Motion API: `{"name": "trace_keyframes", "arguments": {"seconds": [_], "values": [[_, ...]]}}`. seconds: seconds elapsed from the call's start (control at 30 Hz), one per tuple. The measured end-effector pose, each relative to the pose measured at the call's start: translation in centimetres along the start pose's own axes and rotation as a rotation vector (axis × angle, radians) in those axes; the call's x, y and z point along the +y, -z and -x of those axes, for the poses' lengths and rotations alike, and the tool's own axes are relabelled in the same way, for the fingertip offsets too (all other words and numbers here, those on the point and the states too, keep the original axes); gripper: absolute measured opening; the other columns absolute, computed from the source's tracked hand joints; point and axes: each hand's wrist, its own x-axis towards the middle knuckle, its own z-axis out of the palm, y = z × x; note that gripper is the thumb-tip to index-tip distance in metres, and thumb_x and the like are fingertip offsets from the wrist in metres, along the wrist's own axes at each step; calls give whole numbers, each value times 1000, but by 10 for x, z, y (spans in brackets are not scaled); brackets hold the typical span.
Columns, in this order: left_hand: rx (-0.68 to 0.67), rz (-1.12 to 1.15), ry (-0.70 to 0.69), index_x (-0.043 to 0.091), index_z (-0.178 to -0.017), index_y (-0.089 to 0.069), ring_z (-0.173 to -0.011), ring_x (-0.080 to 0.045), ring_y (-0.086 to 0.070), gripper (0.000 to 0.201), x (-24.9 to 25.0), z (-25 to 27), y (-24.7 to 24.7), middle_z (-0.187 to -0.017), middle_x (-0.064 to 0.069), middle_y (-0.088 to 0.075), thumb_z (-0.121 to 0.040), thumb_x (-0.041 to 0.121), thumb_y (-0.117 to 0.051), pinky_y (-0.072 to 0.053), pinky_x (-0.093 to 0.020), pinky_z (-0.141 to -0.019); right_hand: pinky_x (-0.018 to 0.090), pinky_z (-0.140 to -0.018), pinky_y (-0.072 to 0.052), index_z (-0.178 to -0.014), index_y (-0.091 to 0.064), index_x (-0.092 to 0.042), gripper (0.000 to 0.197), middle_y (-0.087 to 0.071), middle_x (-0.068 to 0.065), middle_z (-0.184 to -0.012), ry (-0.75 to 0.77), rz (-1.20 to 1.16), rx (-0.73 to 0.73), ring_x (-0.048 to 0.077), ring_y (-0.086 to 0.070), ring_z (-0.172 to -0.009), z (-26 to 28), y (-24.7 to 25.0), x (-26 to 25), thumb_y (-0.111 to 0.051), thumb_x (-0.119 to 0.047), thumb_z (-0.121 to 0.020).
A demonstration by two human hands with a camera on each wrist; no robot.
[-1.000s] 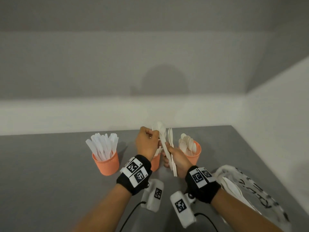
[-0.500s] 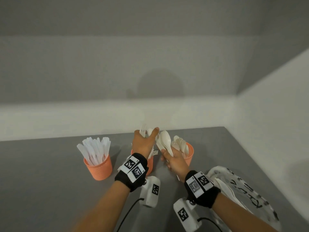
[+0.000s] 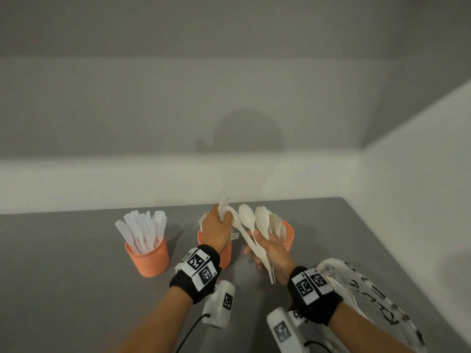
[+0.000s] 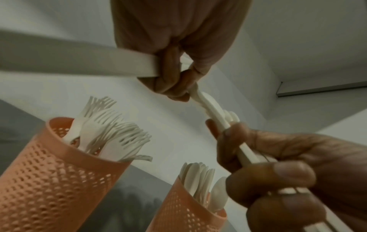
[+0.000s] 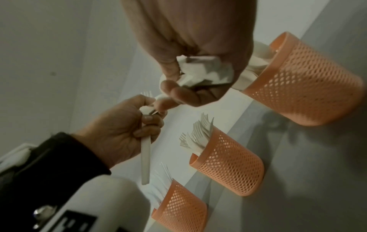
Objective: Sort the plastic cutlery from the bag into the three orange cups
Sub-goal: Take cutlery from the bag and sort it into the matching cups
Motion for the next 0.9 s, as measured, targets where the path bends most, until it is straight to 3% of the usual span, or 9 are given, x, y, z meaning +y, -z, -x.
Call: {"name": "trace_keyframes", "arguments": {"seconds": [0.1,0.23,0.33,0.5,0.57,0.7,0.77,0.83,0.9], "values": [[32,-20,9,11,-86,-52,-75,-24,-54,8,-4,2,-2,-79,-7,-57,-90,14,-45,-49,-40,-74,23,-41,-50,-99,-60,-18,25,-71,9,-77,-15,32,-41,11,-58,-42,2,2,0,-39,-31,-99],[32,58,23,11,-85,-51,-58,-16,-56,15,2,9,-5,-70,-8,-57,-95,14,-41,-46,-22,-55,27,-48,-53,-106,-58,-14,28,-71,17,-94,-61,64,-111,17,-64,-51,4,3,-1,-38,-32,-99],[-42,203,47,12,-75,-48,-36,-2,-48,26,12,18,-8,-53,-4,-51,-98,24,-41,-38,-9,-40,24,-44,-50,-115,-54,-11,32,-70,16,-89,-65,130,-146,13,-58,-44,5,5,-4,-39,-33,-99],[-111,189,10,11,-85,-56,-64,-18,-62,28,7,16,-20,-68,-2,-64,-88,39,-58,-52,-34,-67,18,-39,-41,-97,-55,-20,26,-67,4,-62,-76,147,-233,8,-46,-35,10,8,-11,-37,-38,-98],[-144,213,27,11,-92,-58,-81,-20,-66,29,10,18,-22,-82,-4,-69,-85,39,-62,-52,-35,-78,18,-38,-42,-96,-55,-22,24,-64,-2,-53,-44,215,-259,6,-45,-33,10,7,-13,-36,-36,-99],[-253,309,92,4,-93,-58,-81,-25,-68,26,18,19,-24,-88,-15,-70,-76,16,-74,-55,-31,-74,19,-43,-45,-79,-51,-21,27,-56,-7,-41,-43,389,-330,3,-48,-34,11,12,-20,-37,-30,-99],[-235,274,63,8,-86,-55,-76,-23,-65,17,20,21,-25,-84,-15,-66,-77,4,-69,-53,-29,-70,17,-52,-48,-79,-53,-19,24,-60,-8,-50,-51,441,-342,1,-55,-42,8,16,-27,-41,-23,-99],[-161,224,9,11,-89,-55,-80,-27,-64,14,22,22,-30,-86,-14,-66,-80,6,-65,-53,-36,-76,12,-61,-50,-93,-54,-14,11,-64,1,-73,-23,420,-326,-1,-62,-57,5,18,-34,-46,-8,-96],[-105,189,-29,10,-100,-56,-87,-28,-65,18,25,22,-36,-91,-14,-67,-83,11,-62,-53,-40,-82,7,-66,-49,-115,-49,-9,31,-63,6,-96,39,371,-232,0,-62,-77,0,19,-38,-49,6,-88]]}}
